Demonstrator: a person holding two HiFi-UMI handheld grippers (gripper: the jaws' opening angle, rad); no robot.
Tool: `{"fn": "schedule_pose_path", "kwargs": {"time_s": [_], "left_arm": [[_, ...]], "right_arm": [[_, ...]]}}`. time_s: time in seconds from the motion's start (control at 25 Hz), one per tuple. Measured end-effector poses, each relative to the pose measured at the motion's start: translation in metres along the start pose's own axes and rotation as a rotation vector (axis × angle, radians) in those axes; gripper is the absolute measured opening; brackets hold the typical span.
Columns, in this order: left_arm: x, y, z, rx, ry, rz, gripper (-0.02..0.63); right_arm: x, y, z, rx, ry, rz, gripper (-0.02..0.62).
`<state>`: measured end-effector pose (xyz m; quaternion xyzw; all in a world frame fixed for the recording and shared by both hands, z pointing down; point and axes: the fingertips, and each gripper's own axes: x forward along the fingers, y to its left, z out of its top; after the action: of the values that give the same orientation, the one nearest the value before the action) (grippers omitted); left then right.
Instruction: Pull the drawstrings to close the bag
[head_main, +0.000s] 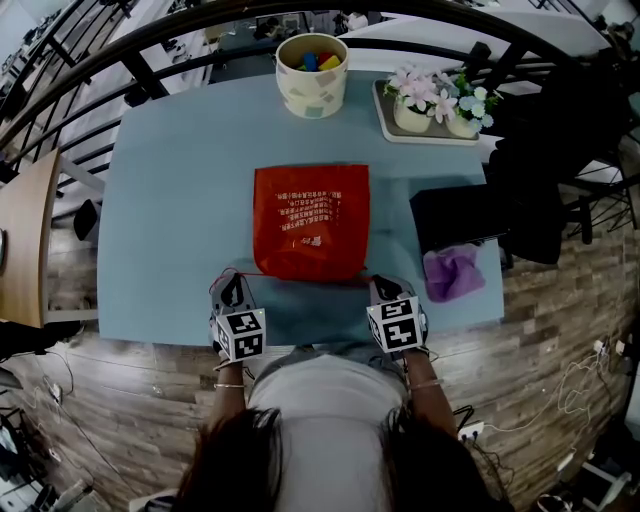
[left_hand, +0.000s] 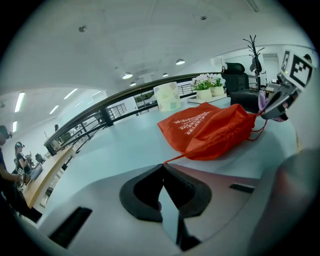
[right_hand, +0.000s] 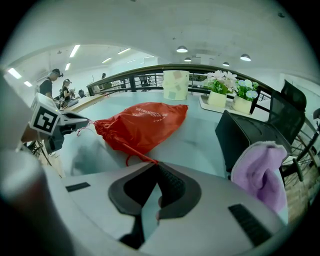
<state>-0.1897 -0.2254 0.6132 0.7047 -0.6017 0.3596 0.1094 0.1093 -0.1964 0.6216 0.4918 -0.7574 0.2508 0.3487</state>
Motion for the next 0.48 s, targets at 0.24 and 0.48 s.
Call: {"fn": "schedule_pose_path", "kwargs": {"time_s": [0.24,0.48], "left_arm": [[0.001,0.007,-0.002,-0.017,0.008,0.015,0.017],[0.004,0.008,-0.001,-0.017,0.010,0.023,0.017]], "right_arm": [[0.000,-0.005,0.003,0.011,-0.007,-0.012,0.029],[-0.001,-0.013,0.003,0.032,-0.012,-0.026,0.029]]}}
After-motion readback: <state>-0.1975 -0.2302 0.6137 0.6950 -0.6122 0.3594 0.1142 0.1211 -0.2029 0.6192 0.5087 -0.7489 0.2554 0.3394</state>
